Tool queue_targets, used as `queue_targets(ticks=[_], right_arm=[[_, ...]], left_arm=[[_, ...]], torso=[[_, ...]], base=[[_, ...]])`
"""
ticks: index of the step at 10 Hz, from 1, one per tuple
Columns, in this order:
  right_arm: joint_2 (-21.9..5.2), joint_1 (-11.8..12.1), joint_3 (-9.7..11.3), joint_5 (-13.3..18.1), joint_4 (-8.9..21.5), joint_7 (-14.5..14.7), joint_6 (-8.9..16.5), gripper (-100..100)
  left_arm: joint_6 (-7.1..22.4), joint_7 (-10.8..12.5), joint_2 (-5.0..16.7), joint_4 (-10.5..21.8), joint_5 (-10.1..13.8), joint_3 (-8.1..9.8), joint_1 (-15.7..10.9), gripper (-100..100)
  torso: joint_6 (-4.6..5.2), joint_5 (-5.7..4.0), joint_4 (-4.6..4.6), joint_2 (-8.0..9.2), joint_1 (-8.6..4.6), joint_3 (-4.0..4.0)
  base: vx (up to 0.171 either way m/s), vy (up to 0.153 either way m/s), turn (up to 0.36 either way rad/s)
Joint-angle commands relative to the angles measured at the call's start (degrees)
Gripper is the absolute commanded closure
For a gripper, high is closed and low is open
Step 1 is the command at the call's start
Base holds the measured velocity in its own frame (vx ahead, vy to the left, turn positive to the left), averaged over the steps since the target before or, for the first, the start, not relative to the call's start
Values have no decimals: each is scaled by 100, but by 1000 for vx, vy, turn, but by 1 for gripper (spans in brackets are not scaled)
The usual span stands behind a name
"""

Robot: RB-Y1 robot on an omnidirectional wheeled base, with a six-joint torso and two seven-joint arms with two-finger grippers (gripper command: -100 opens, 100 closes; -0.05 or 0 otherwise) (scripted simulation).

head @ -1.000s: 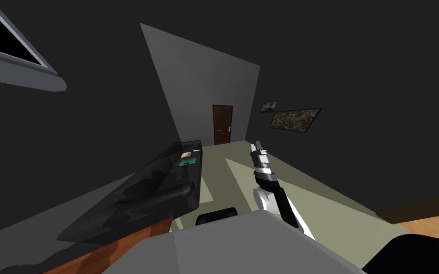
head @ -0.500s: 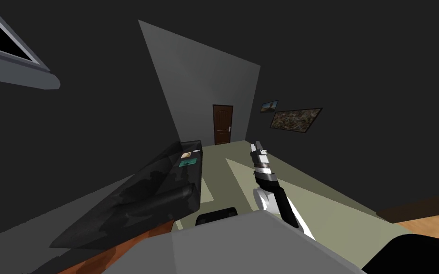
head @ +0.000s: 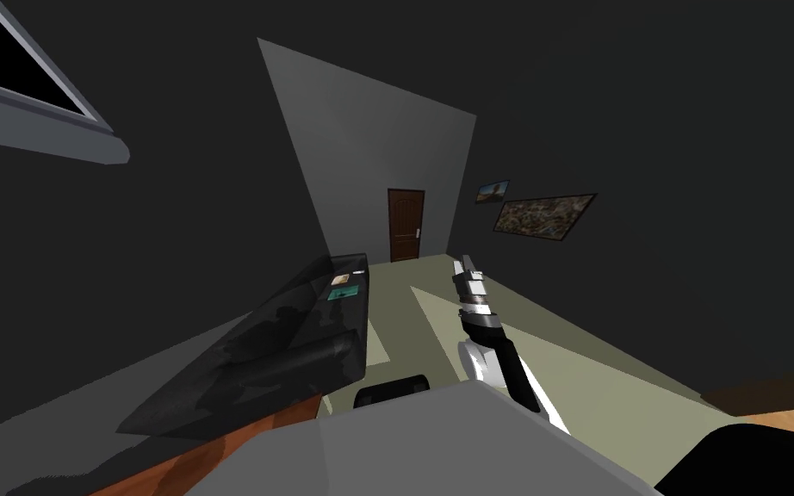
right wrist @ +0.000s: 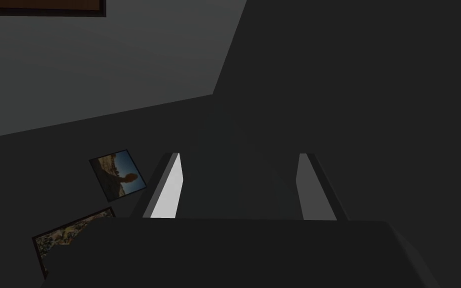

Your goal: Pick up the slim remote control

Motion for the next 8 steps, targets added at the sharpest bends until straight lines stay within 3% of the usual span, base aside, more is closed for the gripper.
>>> queue_targets(ticks=[1, 3, 4, 8], right_arm=[[0, 0, 0, 0, 0, 0, 0, 0], [0, 0, 0, 0, 0, 0, 0, 0], [1, 0, 1, 0, 0, 0, 0, 0], [1, 0, 1, 0, 0, 0, 0, 0]], left_arm=[[-165, 6, -159, 178, -181, -7, -172, -100], [-135, 75, -146, 98, -199, -16, -122, -100], [-147, 55, -148, 116, -194, -14, -131, 100], [-130, 63, -167, 115, -189, -19, -129, 100]], torso=[[0, 0, 0, 0, 0, 0], [1, -1, 1, 2, -4, 2], [0, -4, 0, 0, -19, 0], [4, -7, 1, 4, -11, 2]], base=[[-22, 104, 79], [-5, 47, 8], [0, 0, 0], [0, 0, 0]])
